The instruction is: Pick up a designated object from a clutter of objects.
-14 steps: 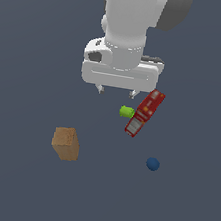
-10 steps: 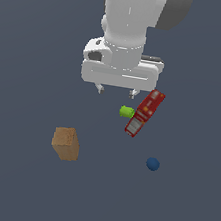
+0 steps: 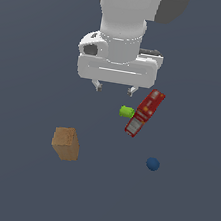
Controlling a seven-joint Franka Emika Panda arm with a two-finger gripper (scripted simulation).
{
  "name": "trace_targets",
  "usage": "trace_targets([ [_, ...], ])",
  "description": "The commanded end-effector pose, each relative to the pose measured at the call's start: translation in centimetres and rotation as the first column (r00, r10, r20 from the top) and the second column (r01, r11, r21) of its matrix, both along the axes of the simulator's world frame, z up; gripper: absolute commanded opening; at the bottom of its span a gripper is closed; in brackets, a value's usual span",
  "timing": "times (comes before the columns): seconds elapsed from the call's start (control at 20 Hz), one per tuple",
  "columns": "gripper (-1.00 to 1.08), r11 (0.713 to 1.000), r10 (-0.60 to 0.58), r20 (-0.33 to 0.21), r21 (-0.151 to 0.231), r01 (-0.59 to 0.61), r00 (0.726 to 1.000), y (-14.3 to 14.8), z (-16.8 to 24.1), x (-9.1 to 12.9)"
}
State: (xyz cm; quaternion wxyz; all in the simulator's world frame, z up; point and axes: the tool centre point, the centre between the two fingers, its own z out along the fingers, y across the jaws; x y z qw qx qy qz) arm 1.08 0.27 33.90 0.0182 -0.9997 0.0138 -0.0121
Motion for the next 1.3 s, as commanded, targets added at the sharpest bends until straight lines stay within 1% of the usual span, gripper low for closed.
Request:
trace_targets([
  [0.0,1.00,1.000,-0.001,-0.001,0.000,0.001,1.000,0.1,-0.1,0.0],
  [0.3,1.00,1.000,-0.021,-0.003,-0.002,0.021,1.000,0.8,-0.9,0.9],
  [0.65,1.00,0.997,-0.074,-0.008,-0.007,0.074,0.997,3.0,-3.3,2.9],
  [0.9,1.00,0.991,-0.133,-0.013,-0.013,0.133,0.991,5.6,-6.2,4.9],
  [1.25,1.00,0.973,-0.229,-0.018,-0.022,0.228,0.973,10.3,-11.5,7.5],
])
